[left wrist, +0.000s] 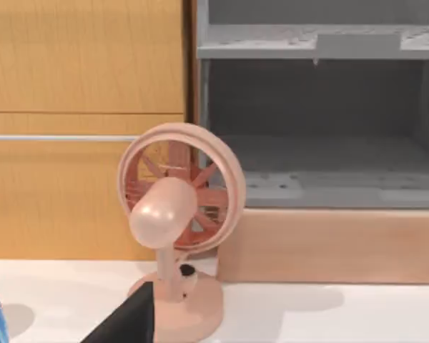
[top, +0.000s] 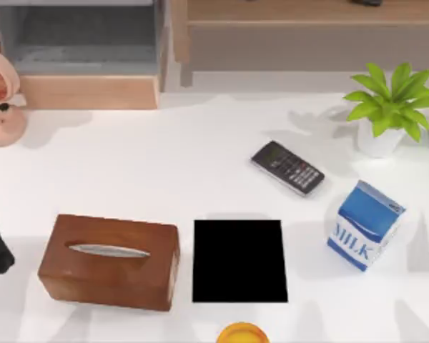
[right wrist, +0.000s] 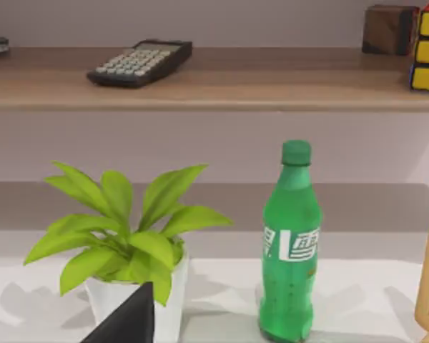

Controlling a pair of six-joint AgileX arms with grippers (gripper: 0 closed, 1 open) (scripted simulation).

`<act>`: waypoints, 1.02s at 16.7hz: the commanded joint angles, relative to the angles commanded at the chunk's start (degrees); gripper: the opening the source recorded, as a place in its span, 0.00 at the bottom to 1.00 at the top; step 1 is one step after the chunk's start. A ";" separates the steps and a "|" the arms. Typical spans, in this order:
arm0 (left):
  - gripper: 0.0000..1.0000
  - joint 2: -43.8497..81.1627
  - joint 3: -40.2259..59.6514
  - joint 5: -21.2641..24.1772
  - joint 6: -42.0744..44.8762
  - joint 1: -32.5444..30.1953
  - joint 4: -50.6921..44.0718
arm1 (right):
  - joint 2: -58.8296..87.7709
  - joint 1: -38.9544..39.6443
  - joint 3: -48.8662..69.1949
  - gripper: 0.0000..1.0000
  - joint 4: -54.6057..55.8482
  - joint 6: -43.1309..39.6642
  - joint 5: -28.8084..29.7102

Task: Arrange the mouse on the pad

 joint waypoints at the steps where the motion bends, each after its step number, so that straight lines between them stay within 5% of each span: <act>1: 1.00 0.00 0.00 0.00 0.00 0.00 0.00 | 0.00 0.00 0.00 1.00 0.00 0.00 0.00; 8: 1.00 0.00 0.00 0.00 0.00 0.00 0.00 | 12.78 -0.42 11.76 1.00 -9.27 -3.54 -0.18; 17: 1.00 0.00 0.00 0.00 0.00 0.00 0.00 | 64.81 -2.22 45.78 1.00 -39.30 -14.09 -0.24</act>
